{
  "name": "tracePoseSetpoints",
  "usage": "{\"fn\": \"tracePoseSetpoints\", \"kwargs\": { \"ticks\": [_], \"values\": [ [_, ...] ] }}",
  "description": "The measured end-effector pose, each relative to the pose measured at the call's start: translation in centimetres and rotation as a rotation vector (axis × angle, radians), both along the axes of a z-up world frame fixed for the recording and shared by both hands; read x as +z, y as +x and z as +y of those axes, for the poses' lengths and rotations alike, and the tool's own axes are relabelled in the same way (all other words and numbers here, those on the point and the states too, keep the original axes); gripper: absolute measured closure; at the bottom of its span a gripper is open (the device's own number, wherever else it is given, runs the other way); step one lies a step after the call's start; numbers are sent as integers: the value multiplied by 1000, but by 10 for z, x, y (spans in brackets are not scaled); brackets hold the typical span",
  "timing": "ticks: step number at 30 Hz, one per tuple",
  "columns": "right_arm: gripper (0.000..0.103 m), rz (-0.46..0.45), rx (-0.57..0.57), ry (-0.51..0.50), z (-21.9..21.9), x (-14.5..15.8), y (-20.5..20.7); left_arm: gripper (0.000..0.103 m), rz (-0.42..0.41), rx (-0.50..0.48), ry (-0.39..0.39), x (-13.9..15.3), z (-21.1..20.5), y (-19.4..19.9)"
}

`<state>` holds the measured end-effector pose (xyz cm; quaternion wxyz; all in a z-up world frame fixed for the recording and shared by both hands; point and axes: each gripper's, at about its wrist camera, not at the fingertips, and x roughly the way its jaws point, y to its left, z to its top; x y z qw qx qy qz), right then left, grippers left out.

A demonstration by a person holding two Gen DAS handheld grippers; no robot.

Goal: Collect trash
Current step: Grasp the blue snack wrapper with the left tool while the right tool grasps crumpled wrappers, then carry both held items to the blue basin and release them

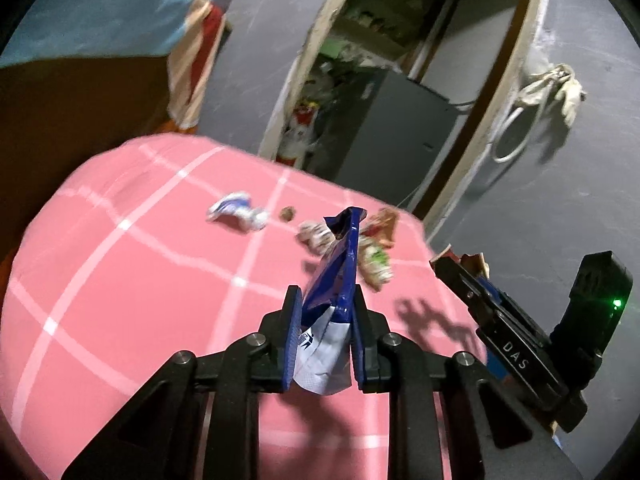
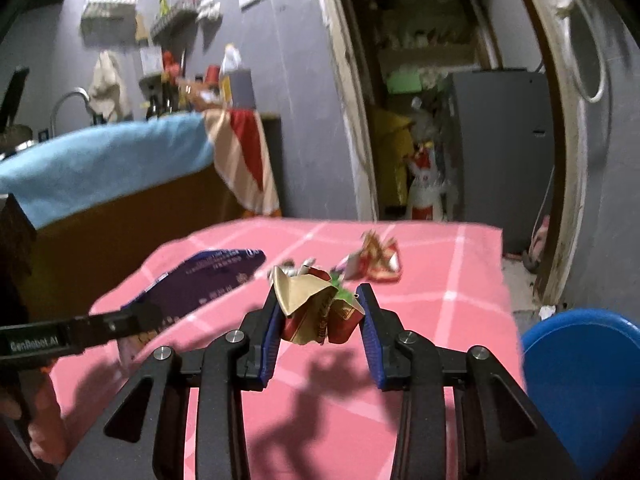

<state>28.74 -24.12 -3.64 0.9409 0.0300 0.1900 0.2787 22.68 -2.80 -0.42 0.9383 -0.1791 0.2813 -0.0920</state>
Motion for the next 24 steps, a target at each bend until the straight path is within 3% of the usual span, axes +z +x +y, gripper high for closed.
{"fn": "tracePoseSetpoints", "kwargs": {
  "ticks": [9,13,20,24],
  "values": [
    [69,-243,-160,94,-49,38,-30,87,-226,-94,-4,40,-49,0],
    [69,-314,-245,120,-76,50,-40,87,-274,-146,6,48,-75,9],
    [69,-278,-337,160,-114,44,-34,89,-165,-192,27,33,-96,36],
    [69,-235,-336,156,-120,35,-31,89,-93,-215,108,23,-88,31]
  ]
}}
